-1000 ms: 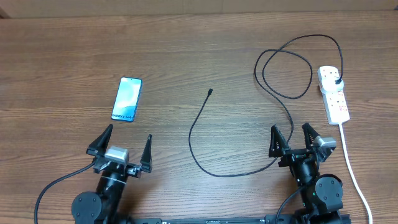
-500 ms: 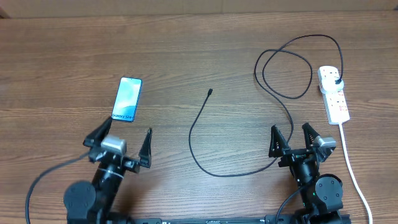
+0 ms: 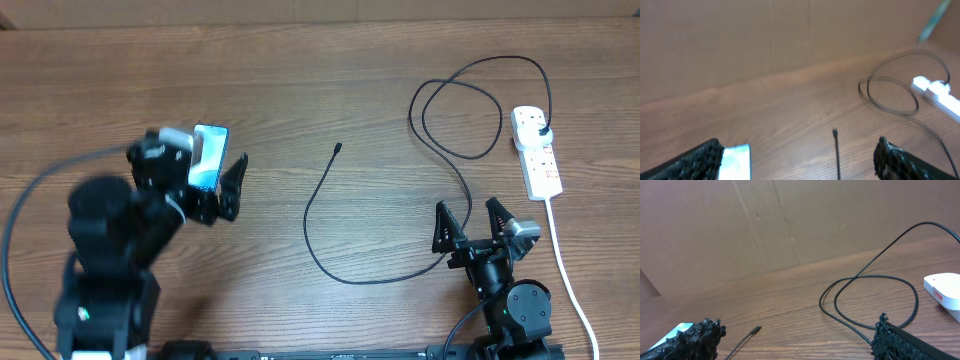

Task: Plug charger to phone and switch on socket
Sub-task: 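Move the left gripper forward over the smartphone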

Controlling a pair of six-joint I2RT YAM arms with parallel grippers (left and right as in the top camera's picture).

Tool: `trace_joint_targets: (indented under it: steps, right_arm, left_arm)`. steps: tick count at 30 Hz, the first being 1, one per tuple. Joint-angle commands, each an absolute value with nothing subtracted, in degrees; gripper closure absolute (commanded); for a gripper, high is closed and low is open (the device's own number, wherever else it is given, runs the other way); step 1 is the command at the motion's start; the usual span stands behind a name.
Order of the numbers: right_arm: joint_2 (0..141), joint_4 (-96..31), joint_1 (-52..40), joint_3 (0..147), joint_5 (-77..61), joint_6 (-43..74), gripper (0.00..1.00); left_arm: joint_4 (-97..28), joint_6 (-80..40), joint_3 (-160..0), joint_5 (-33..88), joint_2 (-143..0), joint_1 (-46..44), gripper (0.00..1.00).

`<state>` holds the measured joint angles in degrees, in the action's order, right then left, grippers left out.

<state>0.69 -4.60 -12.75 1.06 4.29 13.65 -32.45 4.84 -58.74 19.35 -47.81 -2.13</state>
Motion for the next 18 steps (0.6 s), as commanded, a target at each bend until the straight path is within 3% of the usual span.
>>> trace_joint_targets:
  steps: [1,11,18]
  right_arm:
    - [0.2,-4.4,-12.6,0.4,4.2,13.4,0.0]
    - [0.2,-4.4,-12.6,0.4,4.2,13.4,0.0]
    - [0.2,-4.4,-12.6,0.4,4.2,13.4,0.0]
  left_arm:
    - [-38.2,11.1,-70.1,20.3,-55.5,-1.8,0.0]
    - [-67.0,13.3,-106.1,19.5,-79.9,-1.8,0.01]
    - [-71.5,11.4,-108.8,21.3,-83.4,-1.9,0.01]
